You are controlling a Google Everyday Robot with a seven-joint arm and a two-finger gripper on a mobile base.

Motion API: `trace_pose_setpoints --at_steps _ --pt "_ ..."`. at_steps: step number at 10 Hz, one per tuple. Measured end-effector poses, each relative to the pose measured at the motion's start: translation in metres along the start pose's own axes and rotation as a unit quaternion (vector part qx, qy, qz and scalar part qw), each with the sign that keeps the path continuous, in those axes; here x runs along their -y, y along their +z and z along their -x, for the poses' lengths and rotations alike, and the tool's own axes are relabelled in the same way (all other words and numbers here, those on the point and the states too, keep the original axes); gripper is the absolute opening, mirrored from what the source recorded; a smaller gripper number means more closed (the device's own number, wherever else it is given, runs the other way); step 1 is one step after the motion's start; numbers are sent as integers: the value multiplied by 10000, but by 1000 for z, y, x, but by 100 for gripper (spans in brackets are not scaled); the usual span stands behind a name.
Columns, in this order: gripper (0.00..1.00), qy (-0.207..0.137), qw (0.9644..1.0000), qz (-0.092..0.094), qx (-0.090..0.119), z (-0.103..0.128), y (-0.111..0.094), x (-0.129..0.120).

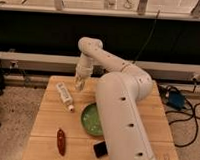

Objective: Place the white sponge in the ceramic bowl

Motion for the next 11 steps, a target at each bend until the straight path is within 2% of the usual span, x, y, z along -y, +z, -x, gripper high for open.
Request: trace_pose_setpoints --at_steps 5,7,11 --pt "10 82 9998 -146 -83 5 -9 -14" --pt "10 110 9998 -165 -91 3 -14 -27" --pt "10 97 9997 -215 -83 10 -18 -33"
